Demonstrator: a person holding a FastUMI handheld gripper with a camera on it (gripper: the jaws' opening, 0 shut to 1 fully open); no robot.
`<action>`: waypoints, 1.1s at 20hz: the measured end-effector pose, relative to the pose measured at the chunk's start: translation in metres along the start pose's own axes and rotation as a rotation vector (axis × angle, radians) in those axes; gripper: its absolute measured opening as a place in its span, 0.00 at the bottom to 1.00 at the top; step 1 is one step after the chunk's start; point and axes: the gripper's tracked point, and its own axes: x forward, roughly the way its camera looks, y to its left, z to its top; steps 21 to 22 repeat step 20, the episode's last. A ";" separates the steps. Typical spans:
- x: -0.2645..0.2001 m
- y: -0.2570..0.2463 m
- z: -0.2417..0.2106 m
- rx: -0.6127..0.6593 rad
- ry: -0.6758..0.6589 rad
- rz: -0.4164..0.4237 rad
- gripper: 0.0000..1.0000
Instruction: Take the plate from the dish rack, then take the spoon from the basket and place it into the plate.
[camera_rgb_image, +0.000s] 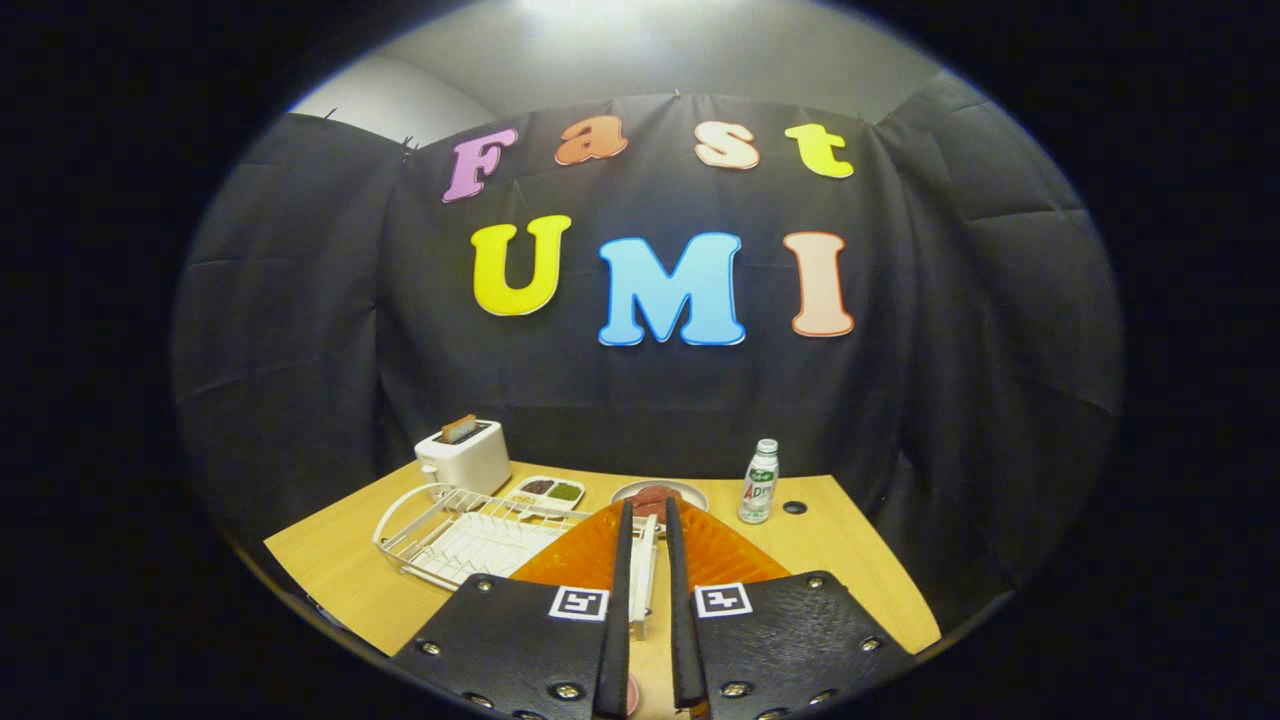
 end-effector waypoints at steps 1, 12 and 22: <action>-0.001 -0.011 0.005 -0.005 -0.019 -0.015 0.19; 0.034 -0.127 -0.040 0.026 -0.109 -0.089 0.97; 0.085 -0.192 -0.141 0.041 -0.108 -0.108 0.97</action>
